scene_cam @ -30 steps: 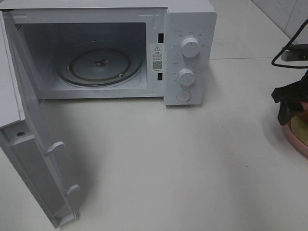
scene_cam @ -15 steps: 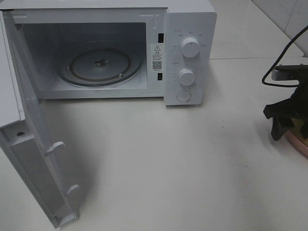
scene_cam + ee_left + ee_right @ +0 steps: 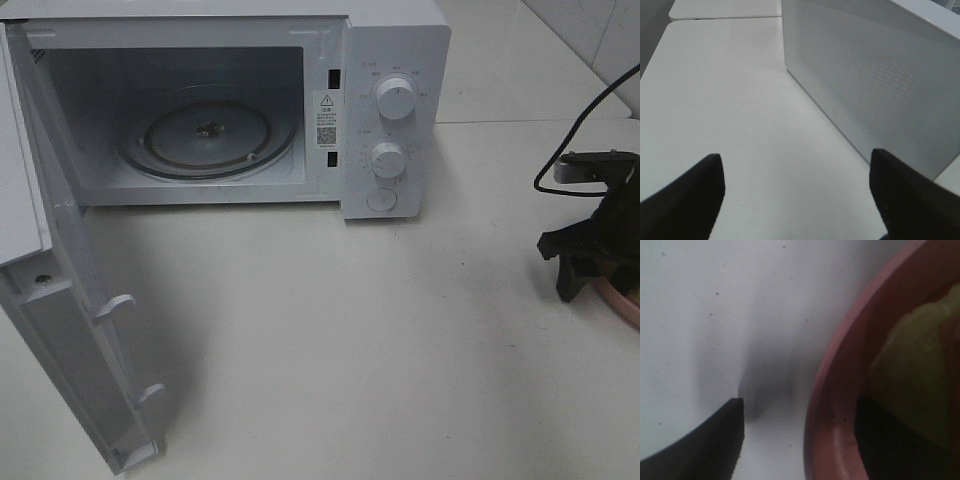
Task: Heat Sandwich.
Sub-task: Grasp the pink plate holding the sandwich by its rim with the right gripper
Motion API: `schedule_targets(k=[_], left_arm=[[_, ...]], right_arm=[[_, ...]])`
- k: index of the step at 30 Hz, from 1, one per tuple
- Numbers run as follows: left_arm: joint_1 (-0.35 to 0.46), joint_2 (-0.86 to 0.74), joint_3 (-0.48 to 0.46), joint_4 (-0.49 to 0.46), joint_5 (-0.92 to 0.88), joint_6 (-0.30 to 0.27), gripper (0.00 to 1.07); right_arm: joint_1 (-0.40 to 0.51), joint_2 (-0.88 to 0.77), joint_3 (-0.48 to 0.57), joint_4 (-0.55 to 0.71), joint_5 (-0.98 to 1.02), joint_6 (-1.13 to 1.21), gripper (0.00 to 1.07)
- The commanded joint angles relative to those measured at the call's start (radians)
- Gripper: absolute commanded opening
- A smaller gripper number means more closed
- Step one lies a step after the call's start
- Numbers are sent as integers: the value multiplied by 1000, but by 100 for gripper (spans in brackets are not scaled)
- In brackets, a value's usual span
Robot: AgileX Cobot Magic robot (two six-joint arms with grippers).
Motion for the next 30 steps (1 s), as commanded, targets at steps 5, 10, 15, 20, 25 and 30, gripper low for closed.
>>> schedule_targets(k=[5,10,15,20,25,30], left_arm=[[-3,-4,1,-3,-2,-5,76],[-3,-4,1,-3,-2,-5,76],[-3,-4,1,-3,-2,-5,76],[-3,-4,1,-3,-2,-5,76],[-3,-4,1,-3,-2,-5,76],[-3,-4,1,-3,-2,-5,76]], right_arm=[[-1,29,4,-6,12,6,50],[-1,29,4,-46,19,54,27],[-1,28,4,-71,22,56,1],[-1,26,4,-71,26,56,0],[-1,26,4,-76,38,55,0],[-1,20,4,-78,40,55,0]])
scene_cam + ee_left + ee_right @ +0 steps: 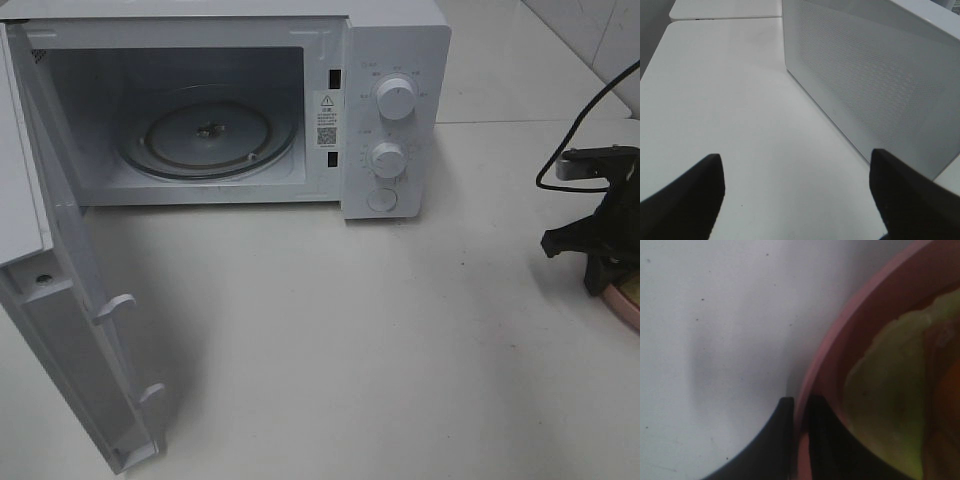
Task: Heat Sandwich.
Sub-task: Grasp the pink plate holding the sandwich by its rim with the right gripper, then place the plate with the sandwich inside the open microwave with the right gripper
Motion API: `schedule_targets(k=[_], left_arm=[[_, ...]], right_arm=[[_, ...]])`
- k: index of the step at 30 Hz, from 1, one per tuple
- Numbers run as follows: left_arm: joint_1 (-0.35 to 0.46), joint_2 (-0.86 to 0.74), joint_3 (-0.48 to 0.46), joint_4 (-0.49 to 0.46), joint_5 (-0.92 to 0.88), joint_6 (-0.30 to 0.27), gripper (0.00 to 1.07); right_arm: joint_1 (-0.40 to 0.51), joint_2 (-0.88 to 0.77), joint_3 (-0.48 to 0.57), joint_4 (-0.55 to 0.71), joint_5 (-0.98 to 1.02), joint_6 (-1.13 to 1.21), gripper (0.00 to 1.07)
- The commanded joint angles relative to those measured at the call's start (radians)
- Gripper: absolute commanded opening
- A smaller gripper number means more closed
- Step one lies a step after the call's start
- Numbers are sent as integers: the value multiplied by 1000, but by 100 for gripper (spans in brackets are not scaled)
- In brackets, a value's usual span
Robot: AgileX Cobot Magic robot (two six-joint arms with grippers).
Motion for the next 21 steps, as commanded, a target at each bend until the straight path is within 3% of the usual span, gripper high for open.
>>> schedule_targets(k=[1,21], left_arm=[[-3,-4,1,-3,-2,-5,76],[-3,-4,1,-3,-2,-5,76]], right_arm=[[-3,19,16,-9,26,4,0],[-1,-49,16,-60,71,6,0]])
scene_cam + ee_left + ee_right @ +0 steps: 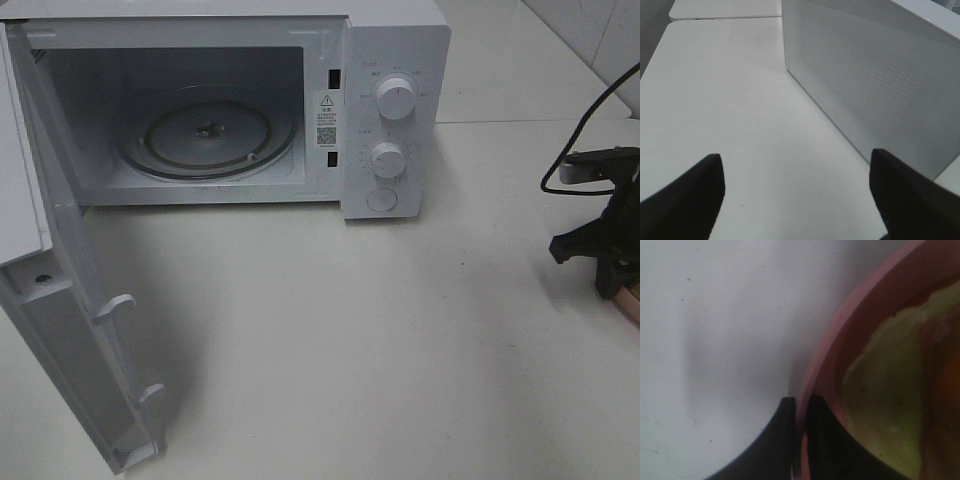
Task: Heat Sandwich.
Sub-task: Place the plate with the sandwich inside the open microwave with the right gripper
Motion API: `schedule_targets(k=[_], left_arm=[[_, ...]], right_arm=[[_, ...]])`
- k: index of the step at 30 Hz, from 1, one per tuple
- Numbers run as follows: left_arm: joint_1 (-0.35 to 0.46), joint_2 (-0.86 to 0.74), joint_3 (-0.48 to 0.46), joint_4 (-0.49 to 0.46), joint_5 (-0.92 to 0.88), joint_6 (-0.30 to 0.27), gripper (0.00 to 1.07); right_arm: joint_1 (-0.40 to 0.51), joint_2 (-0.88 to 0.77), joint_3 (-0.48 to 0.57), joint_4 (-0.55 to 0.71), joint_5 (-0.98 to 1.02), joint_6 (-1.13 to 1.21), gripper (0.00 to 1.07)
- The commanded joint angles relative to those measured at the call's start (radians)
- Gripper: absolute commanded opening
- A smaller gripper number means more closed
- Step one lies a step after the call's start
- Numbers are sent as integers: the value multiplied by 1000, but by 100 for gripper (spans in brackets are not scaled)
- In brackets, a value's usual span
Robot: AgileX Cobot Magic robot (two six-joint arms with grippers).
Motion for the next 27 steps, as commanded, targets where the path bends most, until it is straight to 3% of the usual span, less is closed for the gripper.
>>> schedule_targets(k=[1,15,27], left_arm=[[-3,-4,1,-3,-2,-5,76],[-3,-4,1,-3,-2,-5,76],[-3,-4,1,-3,-2,-5,76]], right_arm=[[-3,-24,11,-6,34,6,0],[22,-181,11,-52,122,6,0],[145,-294,11,-136,230,32,0]])
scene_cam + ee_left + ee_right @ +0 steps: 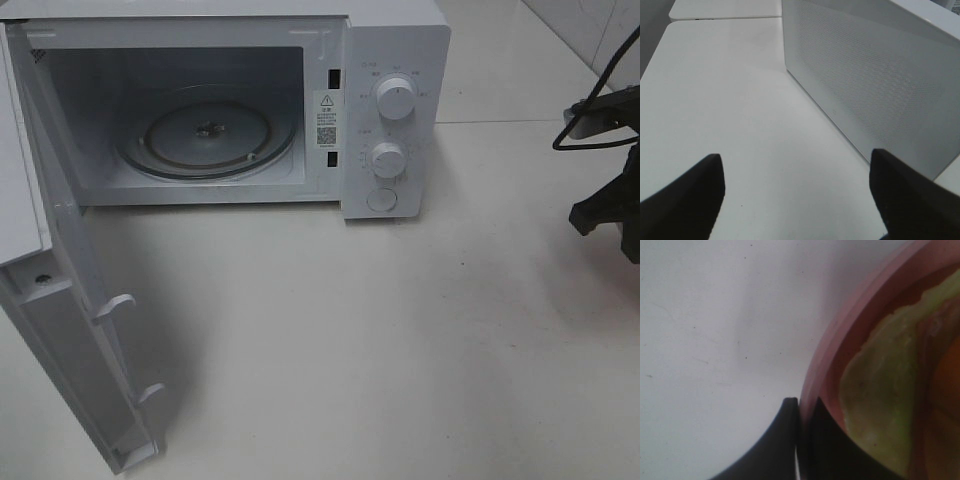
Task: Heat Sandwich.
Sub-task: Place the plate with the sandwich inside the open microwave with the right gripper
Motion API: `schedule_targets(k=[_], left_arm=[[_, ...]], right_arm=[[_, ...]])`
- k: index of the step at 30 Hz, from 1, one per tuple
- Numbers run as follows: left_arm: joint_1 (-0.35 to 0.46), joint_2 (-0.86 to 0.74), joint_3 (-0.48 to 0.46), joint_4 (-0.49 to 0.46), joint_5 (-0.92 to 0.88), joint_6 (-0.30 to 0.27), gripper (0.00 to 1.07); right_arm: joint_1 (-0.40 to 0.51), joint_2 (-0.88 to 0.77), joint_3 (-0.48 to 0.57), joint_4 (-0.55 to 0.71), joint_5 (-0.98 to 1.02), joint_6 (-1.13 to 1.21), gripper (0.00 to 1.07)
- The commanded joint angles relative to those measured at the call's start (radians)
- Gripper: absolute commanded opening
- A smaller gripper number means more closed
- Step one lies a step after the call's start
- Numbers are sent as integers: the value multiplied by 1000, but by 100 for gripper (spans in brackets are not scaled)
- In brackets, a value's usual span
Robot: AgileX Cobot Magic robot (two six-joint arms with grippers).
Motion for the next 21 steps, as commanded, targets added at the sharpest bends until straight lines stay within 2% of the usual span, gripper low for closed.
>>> schedule_targets(k=[1,7,15,21], left_arm=[[-3,-3,1,-3,-2,-5,76],[-3,-3,1,-3,-2,-5,76],[-3,-3,1,-3,-2,-5,76],[-3,-3,1,-3,-2,-5,76]], right_arm=[[25,-43,1,-41,29,8,0],[67,-85,15,-40,66,8,0],[145,-187,136,-40,43,7,0],[199,-244,189,-40,42,-4,0]])
